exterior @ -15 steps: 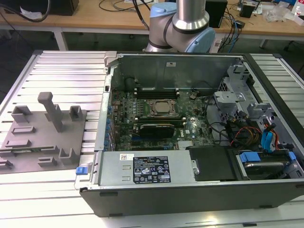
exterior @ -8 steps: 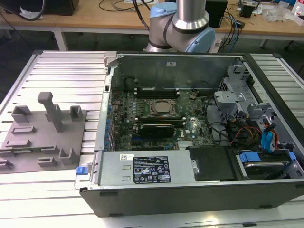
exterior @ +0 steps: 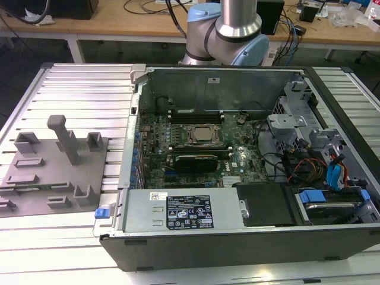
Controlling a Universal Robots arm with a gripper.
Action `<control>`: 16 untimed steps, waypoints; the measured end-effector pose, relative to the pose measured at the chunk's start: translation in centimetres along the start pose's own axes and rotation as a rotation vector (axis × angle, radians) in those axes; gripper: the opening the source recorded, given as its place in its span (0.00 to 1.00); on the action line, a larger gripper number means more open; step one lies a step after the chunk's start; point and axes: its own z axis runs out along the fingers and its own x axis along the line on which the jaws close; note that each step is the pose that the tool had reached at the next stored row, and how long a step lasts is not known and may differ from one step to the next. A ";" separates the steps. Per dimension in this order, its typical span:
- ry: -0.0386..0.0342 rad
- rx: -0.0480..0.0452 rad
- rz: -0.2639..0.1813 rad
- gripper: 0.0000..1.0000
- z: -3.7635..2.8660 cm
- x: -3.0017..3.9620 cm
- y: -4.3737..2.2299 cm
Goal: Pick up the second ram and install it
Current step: 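Pick up the second ram and move it above second insertion slot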
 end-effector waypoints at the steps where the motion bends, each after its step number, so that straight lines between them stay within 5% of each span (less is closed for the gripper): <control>1: 0.0008 -0.0003 -0.014 0.11 0.00 0.00 0.00; 16: 0.0076 -0.0034 -0.156 0.11 0.00 0.00 0.00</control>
